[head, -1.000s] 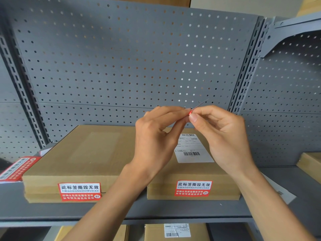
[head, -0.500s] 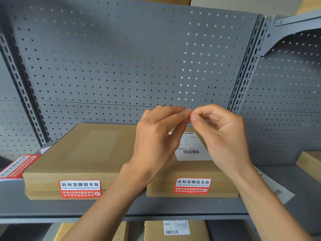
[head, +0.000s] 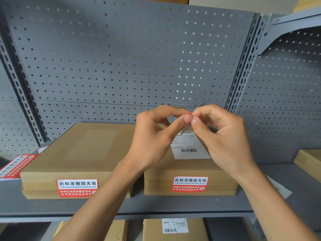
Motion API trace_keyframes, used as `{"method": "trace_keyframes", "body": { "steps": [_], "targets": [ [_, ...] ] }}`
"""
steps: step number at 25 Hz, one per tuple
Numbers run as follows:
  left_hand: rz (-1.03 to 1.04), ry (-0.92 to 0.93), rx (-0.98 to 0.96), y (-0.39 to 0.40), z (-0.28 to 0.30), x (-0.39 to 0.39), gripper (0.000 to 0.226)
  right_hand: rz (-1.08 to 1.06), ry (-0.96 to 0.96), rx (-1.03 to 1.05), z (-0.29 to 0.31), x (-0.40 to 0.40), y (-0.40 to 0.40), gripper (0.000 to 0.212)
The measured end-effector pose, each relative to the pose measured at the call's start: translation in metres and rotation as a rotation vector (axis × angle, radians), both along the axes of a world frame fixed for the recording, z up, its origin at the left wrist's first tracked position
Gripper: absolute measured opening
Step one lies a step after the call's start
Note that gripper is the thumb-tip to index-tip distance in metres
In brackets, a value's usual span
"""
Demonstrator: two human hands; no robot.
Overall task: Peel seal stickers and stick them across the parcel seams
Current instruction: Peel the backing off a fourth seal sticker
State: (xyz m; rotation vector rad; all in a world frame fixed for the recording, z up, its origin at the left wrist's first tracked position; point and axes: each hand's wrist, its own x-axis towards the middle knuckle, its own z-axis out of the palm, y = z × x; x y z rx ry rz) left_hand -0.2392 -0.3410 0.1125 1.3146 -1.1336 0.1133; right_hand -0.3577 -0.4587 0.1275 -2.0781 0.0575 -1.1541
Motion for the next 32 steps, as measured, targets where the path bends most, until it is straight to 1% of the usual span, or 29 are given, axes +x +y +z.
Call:
{"method": "trace_keyframes", "body": {
  "steps": [4, 6, 9, 12, 15, 20, 24, 26, 29, 32],
  "targets": [
    [0.067, -0.124, 0.007, 0.001, -0.001, 0.001, 0.011, -0.004, 0.007, -0.034, -0.001, -0.001, -0.001, 0.016],
    [0.114, -0.194, 0.007, 0.002, -0.002, 0.002, 0.013, 0.003, 0.005, -0.036, -0.002, -0.001, -0.001, 0.014],
    [0.207, -0.312, -0.024, 0.002, -0.004, 0.002, 0.01, 0.012, 0.009, -0.03, -0.002, -0.001, -0.002, 0.01],
    [0.262, -0.351, -0.029, 0.004, -0.005, 0.003, 0.008, 0.032, 0.015, -0.029, -0.004, 0.0, -0.002, 0.011],
    [0.264, -0.321, -0.013, 0.005, -0.005, 0.002, 0.007, 0.038, 0.031, -0.01, -0.007, 0.002, -0.003, 0.013],
    [0.304, -0.249, -0.005, 0.01, -0.002, 0.0, 0.011, 0.076, 0.041, 0.138, -0.011, 0.006, -0.008, 0.009],
    [0.346, -0.077, 0.024, 0.017, 0.004, 0.001, 0.015, 0.04, 0.022, 0.186, -0.008, 0.008, -0.014, 0.018],
    [0.332, -0.005, -0.004, 0.021, 0.006, 0.006, 0.016, 0.012, 0.018, 0.221, -0.005, 0.01, -0.017, 0.013],
    [0.322, 0.043, -0.052, 0.027, 0.01, 0.012, 0.017, -0.039, 0.013, 0.273, -0.004, 0.013, -0.023, 0.005],
    [0.343, 0.083, -0.096, 0.033, 0.012, 0.02, 0.019, -0.057, 0.012, 0.343, -0.005, 0.017, -0.029, 0.015]
  ]
}}
